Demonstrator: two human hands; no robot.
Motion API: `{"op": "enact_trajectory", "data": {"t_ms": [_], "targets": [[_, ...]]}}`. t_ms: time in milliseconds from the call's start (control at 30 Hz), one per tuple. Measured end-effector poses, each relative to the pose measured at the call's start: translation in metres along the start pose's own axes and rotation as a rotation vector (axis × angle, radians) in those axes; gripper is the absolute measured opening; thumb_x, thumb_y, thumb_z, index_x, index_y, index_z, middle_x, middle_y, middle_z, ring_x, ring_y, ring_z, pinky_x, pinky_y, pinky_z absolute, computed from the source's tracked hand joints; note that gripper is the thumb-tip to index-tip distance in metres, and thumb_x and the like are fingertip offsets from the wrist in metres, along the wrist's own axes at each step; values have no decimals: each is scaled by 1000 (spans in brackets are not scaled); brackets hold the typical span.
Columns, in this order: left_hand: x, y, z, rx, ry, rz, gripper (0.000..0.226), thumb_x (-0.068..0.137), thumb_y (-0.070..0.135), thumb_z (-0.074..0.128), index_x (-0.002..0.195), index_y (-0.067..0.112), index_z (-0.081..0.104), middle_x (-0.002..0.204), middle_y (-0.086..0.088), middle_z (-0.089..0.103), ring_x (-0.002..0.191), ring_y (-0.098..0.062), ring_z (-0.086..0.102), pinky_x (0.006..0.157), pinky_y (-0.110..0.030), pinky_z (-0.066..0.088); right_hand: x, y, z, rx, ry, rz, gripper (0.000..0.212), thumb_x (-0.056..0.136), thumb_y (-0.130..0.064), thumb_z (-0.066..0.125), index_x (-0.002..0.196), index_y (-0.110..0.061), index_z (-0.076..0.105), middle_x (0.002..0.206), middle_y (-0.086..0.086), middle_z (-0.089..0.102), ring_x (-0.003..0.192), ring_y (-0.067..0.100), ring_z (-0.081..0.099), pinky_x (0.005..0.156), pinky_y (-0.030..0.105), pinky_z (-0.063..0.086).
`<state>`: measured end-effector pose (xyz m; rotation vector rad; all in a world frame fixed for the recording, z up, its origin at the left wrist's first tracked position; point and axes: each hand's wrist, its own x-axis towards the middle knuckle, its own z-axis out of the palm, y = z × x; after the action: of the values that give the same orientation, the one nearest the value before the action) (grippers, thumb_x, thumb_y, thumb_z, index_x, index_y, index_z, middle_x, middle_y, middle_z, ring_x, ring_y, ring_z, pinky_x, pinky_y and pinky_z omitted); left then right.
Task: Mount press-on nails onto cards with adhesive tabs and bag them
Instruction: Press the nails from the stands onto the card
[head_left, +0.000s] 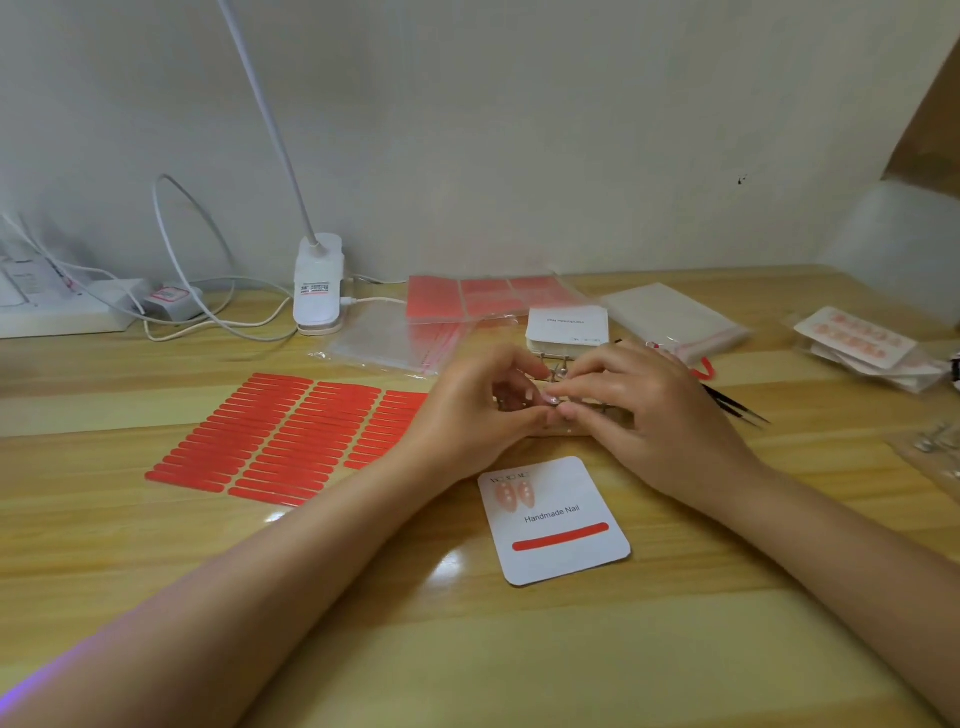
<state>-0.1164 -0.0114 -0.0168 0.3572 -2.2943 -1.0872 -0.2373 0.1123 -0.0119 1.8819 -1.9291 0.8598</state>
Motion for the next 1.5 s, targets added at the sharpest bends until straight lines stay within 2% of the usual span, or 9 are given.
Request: {"op": "enact_trajectory", "data": {"t_ms": [300, 467, 700, 833, 1000, 1100, 1267, 1400, 1500], "targets": [[2, -1, 4, 48, 17, 27, 25, 74, 6, 76, 91, 11, 59, 67, 13, 58, 60, 5, 50, 61, -6, 37, 0, 3, 10, -33, 132, -40, 15, 80, -17, 65, 87, -8, 74, 83, 4, 65, 79, 22, 59, 68, 35, 45], [1, 0, 5, 72, 16, 20, 27, 73, 8, 77, 88, 17, 55, 68, 15, 59, 60, 4, 50, 60, -7, 37, 3, 1, 14, 104, 165, 84, 13, 79, -17, 66, 83, -9, 75, 82, 4, 64, 80, 20, 59, 72, 36, 47], [1, 0, 5, 50, -5, -11, 30, 73, 9, 77, 87, 21, 52, 69, 14, 59, 62, 6, 50, 60, -6, 37, 3, 3, 15, 240, 294, 325, 6, 81, -9, 68, 85, -9, 74, 84, -4, 57, 82, 6, 53, 77, 6, 36], [1, 4, -1, 42, -77, -46, 31, 74, 13, 76, 95, 21, 54, 76, 12, 59, 67, 7, 52, 62, -5, 39, -1, -1, 10, 246, 337, 299, 8, 81, -10, 69, 88, -9, 73, 84, -3, 56, 82, 10, 54, 76, 11, 39], [-3, 12, -22, 190, -178, -21, 26, 81, 19, 69, 101, 29, 55, 97, 13, 56, 89, 2, 53, 69, 1, 36, -1, -5, -1, 212, 376, 200, 14, 80, -14, 66, 90, -7, 73, 80, 0, 56, 77, 15, 54, 72, 28, 45], [-20, 15, -34, 288, -142, 90, 18, 84, 18, 64, 96, 29, 58, 96, 15, 57, 90, 3, 50, 72, -3, 37, 0, -6, -8, 236, 369, 175, 14, 81, -13, 66, 93, -8, 72, 79, 3, 56, 74, 15, 53, 71, 29, 45], [-52, 14, -39, 465, -116, 258, 17, 83, 28, 62, 93, 19, 72, 93, 5, 62, 85, -10, 56, 72, -25, 46, -3, -14, -10, 289, 304, 153, 15, 80, -11, 69, 95, -14, 71, 73, 1, 57, 66, 0, 48, 64, 18, 41], [-62, 14, -33, 581, -203, 330, 21, 82, 36, 60, 93, 24, 74, 87, 6, 64, 76, -15, 57, 63, -34, 49, -17, -22, -6, 316, 158, 119, 14, 79, -15, 69, 92, -18, 72, 69, -5, 58, 59, 6, 46, 58, 20, 41], [-63, 10, -31, 578, -201, 344, 19, 80, 32, 63, 93, 24, 74, 86, 6, 65, 73, -15, 58, 61, -32, 49, -29, -24, -1, 291, 43, 131, 15, 77, -21, 67, 90, -20, 75, 69, -14, 57, 59, 11, 46, 55, 22, 41]]}}
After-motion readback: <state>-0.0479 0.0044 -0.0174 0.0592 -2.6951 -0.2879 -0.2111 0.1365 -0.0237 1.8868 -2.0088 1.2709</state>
